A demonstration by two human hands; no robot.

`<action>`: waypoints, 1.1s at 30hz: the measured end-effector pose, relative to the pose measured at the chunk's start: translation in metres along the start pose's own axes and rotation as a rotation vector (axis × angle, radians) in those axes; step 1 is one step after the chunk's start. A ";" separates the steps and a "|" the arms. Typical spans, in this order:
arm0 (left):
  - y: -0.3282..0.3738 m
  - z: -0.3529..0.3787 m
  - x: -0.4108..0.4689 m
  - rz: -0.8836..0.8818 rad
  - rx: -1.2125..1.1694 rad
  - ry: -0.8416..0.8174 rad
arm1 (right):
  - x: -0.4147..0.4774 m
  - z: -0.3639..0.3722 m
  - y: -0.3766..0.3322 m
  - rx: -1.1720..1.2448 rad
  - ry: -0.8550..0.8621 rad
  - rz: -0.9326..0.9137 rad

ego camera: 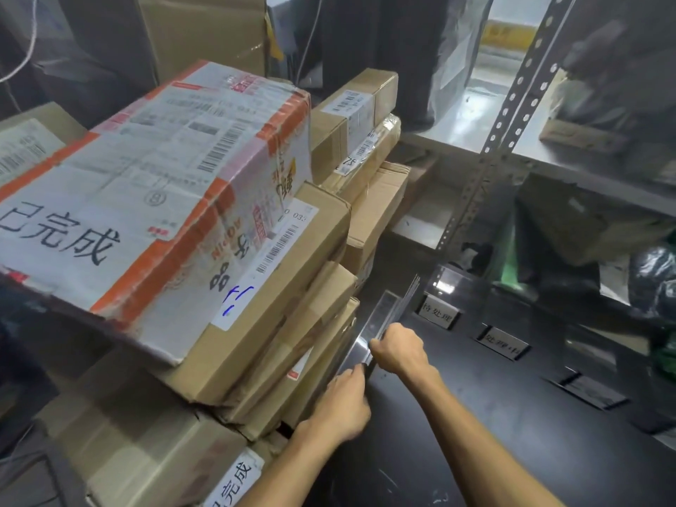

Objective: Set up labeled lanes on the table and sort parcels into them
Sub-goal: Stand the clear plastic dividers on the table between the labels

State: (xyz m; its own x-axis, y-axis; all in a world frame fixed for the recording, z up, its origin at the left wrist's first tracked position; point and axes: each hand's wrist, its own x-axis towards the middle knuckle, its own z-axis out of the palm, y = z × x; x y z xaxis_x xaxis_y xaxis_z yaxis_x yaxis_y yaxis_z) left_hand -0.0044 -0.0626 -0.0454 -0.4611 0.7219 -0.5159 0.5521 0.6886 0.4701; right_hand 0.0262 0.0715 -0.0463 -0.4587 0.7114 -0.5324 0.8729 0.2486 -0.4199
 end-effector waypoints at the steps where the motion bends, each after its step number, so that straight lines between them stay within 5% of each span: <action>1: 0.001 -0.001 -0.001 0.007 0.001 -0.004 | 0.001 0.000 0.000 0.011 0.015 -0.004; 20: 0.003 -0.007 -0.010 -0.067 -0.213 0.197 | 0.001 0.003 0.003 0.010 0.084 -0.189; 33: 0.035 -0.038 -0.030 0.038 -0.112 0.414 | -0.016 -0.035 -0.010 0.276 0.329 -0.451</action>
State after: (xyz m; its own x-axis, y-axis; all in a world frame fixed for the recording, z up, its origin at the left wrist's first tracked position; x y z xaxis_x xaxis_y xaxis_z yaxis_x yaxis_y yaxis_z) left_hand 0.0024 -0.0573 0.0141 -0.6943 0.6978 -0.1761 0.5063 0.6475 0.5696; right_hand 0.0306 0.0803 -0.0075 -0.6589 0.7519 -0.0227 0.5099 0.4242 -0.7484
